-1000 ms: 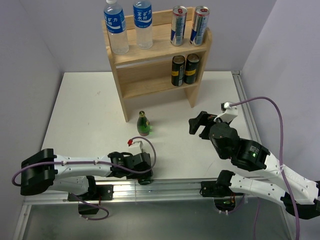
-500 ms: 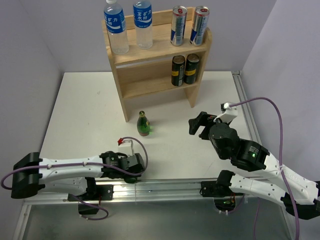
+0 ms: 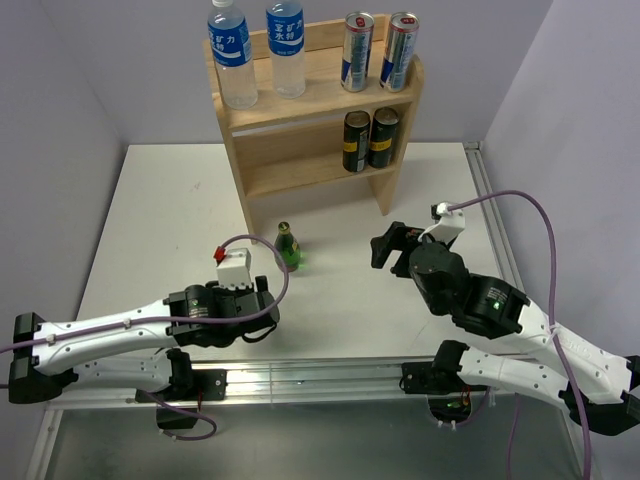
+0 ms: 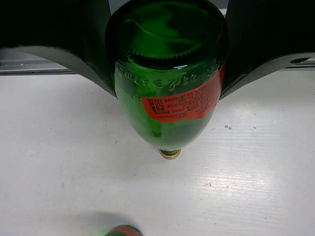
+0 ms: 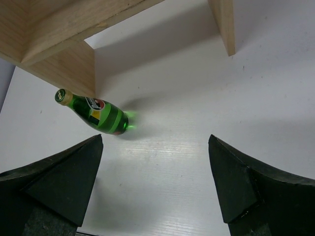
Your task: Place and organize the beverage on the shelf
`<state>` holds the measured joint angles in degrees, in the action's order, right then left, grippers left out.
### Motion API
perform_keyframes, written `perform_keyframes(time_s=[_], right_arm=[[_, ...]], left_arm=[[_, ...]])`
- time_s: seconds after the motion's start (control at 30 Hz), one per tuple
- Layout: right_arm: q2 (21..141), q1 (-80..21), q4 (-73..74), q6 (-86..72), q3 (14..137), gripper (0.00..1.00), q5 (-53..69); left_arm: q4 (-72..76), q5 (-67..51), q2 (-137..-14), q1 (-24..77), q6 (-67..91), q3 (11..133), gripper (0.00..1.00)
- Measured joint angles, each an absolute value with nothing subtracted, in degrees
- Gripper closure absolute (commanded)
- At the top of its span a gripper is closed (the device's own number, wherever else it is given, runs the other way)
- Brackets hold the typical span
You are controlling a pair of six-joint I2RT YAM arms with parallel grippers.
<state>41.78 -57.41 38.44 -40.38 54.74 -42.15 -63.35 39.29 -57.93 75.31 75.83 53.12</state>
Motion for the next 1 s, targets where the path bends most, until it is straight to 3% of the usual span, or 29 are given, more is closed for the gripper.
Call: perform_keyframes(time_s=[0.53, 1.0], right_arm=[[41.89, -57.41, 38.44, -40.4, 54.74, 0.06, -41.95], [40.16, -57.52, 38.52, -40.62, 53.1, 0.06, -41.98]], left_arm=[[-58.0, 35.35, -57.14, 75.46, 76.36, 41.6, 1.0], [-39.27, 24.36, -67.77, 72.93, 75.59, 33.5, 1.0]])
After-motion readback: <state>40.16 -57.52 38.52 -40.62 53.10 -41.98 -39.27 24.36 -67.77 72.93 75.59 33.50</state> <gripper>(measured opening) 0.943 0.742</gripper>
